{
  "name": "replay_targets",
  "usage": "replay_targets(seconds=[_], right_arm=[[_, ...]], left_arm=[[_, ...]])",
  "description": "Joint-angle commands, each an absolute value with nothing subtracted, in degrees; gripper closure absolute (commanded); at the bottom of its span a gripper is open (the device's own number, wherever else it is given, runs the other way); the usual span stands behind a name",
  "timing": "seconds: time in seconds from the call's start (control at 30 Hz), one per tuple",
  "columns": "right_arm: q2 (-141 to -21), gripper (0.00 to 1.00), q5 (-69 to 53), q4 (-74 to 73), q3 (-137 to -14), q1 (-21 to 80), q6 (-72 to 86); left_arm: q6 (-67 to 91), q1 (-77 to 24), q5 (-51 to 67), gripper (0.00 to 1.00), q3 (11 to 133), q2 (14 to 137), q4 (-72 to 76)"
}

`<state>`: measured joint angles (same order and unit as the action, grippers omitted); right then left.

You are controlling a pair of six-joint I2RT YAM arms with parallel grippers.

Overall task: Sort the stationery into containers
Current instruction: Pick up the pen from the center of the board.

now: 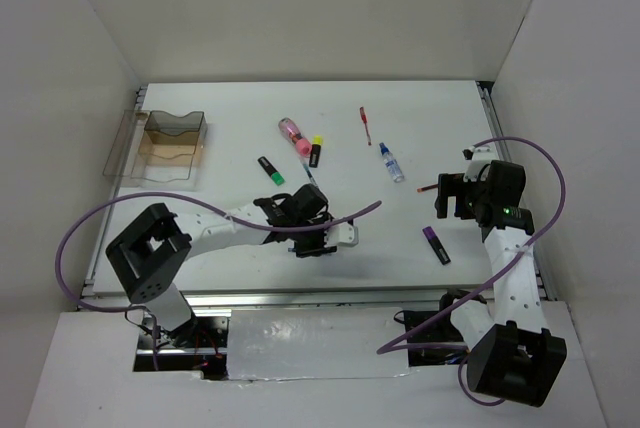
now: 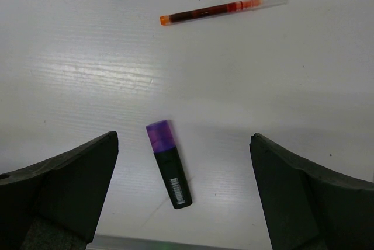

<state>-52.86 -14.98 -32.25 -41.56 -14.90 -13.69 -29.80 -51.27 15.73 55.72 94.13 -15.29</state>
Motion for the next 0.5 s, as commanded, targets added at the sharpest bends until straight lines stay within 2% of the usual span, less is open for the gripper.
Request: replay_targets(seconds=[0.0,0.3,0.47], right_arm=[[-52.9,0.0,-14.9,-32.9,-41.4,-15.2,-14.5],[-53.2,0.0,-14.9,-33.0,-41.5,-15.2,-14.6],[-52.9,0.0,-15.2,-33.0,-41.3,-15.2,-14.7]], left_arm=[[-31.1,-50.5,20.3,0.56,54.0,95.3,-12.7],[-30.8,-50.3,19.5,0.57,55.4,98.9,-14.3],[-32.3,-50.4,20.3,0.67,59.6,102.8,-19.7]])
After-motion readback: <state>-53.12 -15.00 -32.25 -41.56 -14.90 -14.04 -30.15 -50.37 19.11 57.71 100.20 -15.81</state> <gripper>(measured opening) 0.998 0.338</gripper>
